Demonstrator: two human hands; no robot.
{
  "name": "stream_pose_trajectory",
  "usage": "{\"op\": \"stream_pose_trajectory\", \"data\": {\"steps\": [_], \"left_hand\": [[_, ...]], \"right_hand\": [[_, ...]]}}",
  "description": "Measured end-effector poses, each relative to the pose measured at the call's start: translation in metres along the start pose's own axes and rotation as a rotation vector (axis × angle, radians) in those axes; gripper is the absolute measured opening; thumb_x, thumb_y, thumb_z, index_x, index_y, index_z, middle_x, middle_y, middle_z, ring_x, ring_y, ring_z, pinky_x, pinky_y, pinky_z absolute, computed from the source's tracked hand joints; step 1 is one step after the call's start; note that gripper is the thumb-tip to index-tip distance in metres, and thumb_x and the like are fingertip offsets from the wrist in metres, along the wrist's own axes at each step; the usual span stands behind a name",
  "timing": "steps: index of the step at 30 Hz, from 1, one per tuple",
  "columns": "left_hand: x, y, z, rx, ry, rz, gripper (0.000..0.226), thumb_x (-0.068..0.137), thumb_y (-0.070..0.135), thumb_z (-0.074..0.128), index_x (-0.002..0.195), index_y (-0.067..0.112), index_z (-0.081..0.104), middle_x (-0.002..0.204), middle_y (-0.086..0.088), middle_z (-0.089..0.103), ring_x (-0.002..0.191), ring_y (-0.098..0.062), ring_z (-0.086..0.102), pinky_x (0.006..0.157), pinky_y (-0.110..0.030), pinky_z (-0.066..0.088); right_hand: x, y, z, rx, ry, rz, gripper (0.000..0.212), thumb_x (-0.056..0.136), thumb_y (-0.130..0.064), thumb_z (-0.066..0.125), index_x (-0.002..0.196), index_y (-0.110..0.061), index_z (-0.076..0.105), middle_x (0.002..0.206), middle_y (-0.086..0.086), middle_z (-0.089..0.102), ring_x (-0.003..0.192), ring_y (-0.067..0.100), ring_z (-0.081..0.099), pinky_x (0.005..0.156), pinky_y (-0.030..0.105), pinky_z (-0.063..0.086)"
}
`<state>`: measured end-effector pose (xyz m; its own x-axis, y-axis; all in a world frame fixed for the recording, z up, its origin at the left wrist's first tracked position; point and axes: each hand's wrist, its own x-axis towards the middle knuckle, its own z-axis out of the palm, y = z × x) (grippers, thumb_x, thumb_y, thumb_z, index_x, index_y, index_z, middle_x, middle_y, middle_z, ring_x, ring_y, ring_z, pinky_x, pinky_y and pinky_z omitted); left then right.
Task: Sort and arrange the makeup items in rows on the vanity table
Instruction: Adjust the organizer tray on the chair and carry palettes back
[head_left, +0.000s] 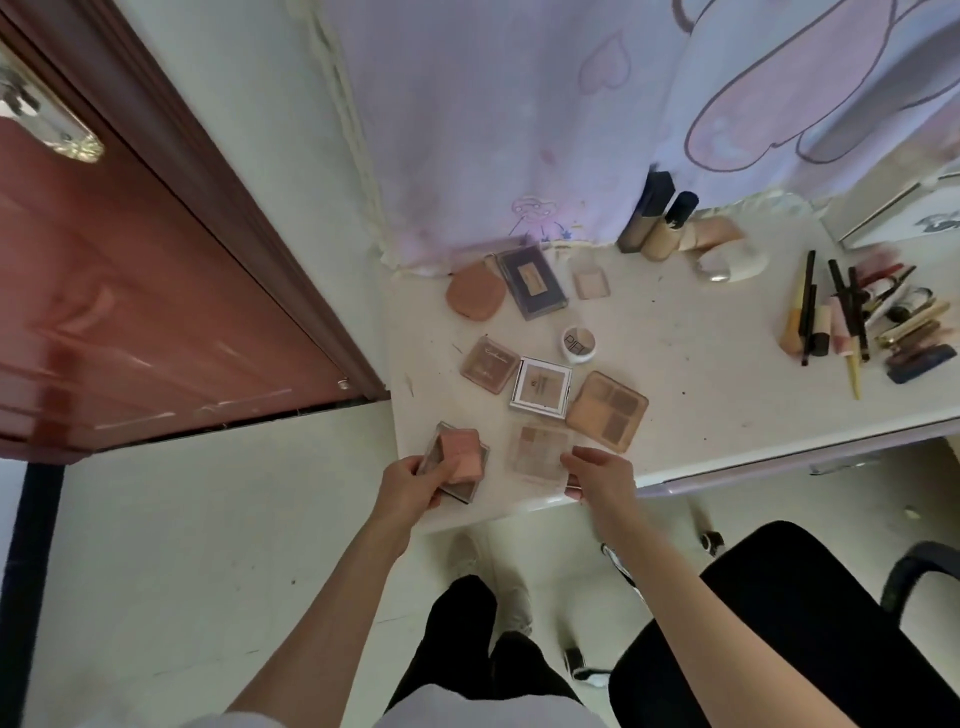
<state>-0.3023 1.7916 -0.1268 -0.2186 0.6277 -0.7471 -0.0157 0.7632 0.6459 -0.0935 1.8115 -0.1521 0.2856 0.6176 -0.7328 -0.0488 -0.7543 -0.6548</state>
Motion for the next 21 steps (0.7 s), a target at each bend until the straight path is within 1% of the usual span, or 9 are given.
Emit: {"op": "stream_pose_trajectory", "data": {"steps": [3, 6, 9, 11, 14, 16, 18, 19, 21], "left_hand": [[0.015, 0.009, 0.001, 0.155, 0.053, 0.038, 0.042, 0.077, 0.028, 0.074, 0.105, -0.001, 0.059, 0.095, -0.011, 0.062, 0.074, -0.018, 0.057, 0.059, -0.022, 0.045], [0.025, 0.016, 0.005, 0.373, 0.144, 0.089, 0.057, 0.073, 0.036, 0.076, 0.112, 0.001, 0.053, 0.106, -0.012, 0.061, 0.094, -0.026, 0.059, 0.072, -0.030, 0.045], [0.025, 0.017, 0.016, 0.506, 0.185, 0.147, 0.066, 0.070, 0.041, 0.077, 0.113, 0.002, 0.047, 0.112, -0.012, 0.055, 0.103, -0.028, 0.054, 0.080, -0.036, 0.045], [0.024, 0.016, 0.020, 0.594, 0.223, 0.172, 0.072, 0.070, 0.047, 0.075, 0.116, 0.003, 0.044, 0.117, -0.014, 0.049, 0.108, -0.030, 0.049, 0.086, -0.040, 0.044], [0.026, 0.015, 0.021, 0.731, 0.301, 0.215, 0.077, 0.069, 0.055, 0.071, 0.121, 0.006, 0.042, 0.122, -0.013, 0.041, 0.114, -0.031, 0.042, 0.093, -0.040, 0.036], [0.028, 0.014, 0.021, 0.780, 0.327, 0.241, 0.079, 0.069, 0.059, 0.069, 0.123, 0.009, 0.040, 0.125, -0.013, 0.038, 0.116, -0.031, 0.039, 0.096, -0.040, 0.032], [0.031, 0.013, 0.022, 0.809, 0.335, 0.264, 0.081, 0.069, 0.061, 0.068, 0.126, 0.011, 0.039, 0.126, -0.012, 0.037, 0.117, -0.031, 0.036, 0.097, -0.040, 0.030], [0.032, 0.013, 0.023, 0.825, 0.342, 0.275, 0.081, 0.069, 0.061, 0.067, 0.126, 0.011, 0.039, 0.127, -0.013, 0.037, 0.118, -0.032, 0.035, 0.096, -0.041, 0.029], [0.034, 0.013, 0.023, 0.875, 0.364, 0.309, 0.079, 0.070, 0.061, 0.066, 0.127, 0.013, 0.041, 0.126, -0.012, 0.038, 0.117, -0.031, 0.034, 0.095, -0.041, 0.028]], "right_hand": [[0.002, 0.000, 0.003, -0.136, 0.052, -0.046, 0.018, 0.082, -0.008, 0.066, 0.100, -0.006, 0.068, 0.072, 0.003, 0.066, 0.061, 0.017, 0.062, 0.071, 0.034, 0.055], [-0.002, -0.003, 0.005, -0.220, 0.043, -0.106, 0.018, 0.083, -0.008, 0.064, 0.102, -0.006, 0.065, 0.075, -0.002, 0.064, 0.062, 0.014, 0.063, 0.068, 0.030, 0.056], [-0.008, -0.007, 0.010, -0.325, 0.043, -0.169, 0.024, 0.085, -0.007, 0.061, 0.109, -0.004, 0.061, 0.081, 0.002, 0.063, 0.070, 0.023, 0.064, 0.078, 0.037, 0.054], [-0.010, -0.006, 0.014, -0.441, 0.066, -0.239, 0.029, 0.085, -0.009, 0.060, 0.114, -0.004, 0.058, 0.092, 0.005, 0.061, 0.082, 0.024, 0.062, 0.079, 0.028, 0.046], [-0.012, -0.003, 0.019, -0.542, 0.095, -0.332, 0.035, 0.086, -0.010, 0.062, 0.120, -0.004, 0.054, 0.101, 0.007, 0.057, 0.083, 0.015, 0.051, 0.069, 0.014, 0.031], [-0.014, -0.003, 0.021, -0.577, 0.095, -0.358, 0.039, 0.087, -0.010, 0.062, 0.124, -0.003, 0.051, 0.111, 0.011, 0.055, 0.088, 0.018, 0.053, 0.077, 0.017, 0.036], [-0.018, -0.003, 0.022, -0.607, 0.082, -0.395, 0.042, 0.088, -0.009, 0.060, 0.129, -0.005, 0.048, 0.123, 0.011, 0.049, 0.099, 0.022, 0.055, 0.088, 0.030, 0.046], [-0.020, -0.003, 0.021, -0.641, 0.074, -0.435, 0.044, 0.089, -0.009, 0.059, 0.131, -0.006, 0.048, 0.128, 0.009, 0.045, 0.107, 0.022, 0.053, 0.093, 0.033, 0.046], [-0.024, -0.001, 0.020, -0.795, 0.066, -0.576, 0.045, 0.088, -0.011, 0.059, 0.132, -0.010, 0.049, 0.136, 0.008, 0.041, 0.123, 0.023, 0.043, 0.101, 0.031, 0.040]]}}
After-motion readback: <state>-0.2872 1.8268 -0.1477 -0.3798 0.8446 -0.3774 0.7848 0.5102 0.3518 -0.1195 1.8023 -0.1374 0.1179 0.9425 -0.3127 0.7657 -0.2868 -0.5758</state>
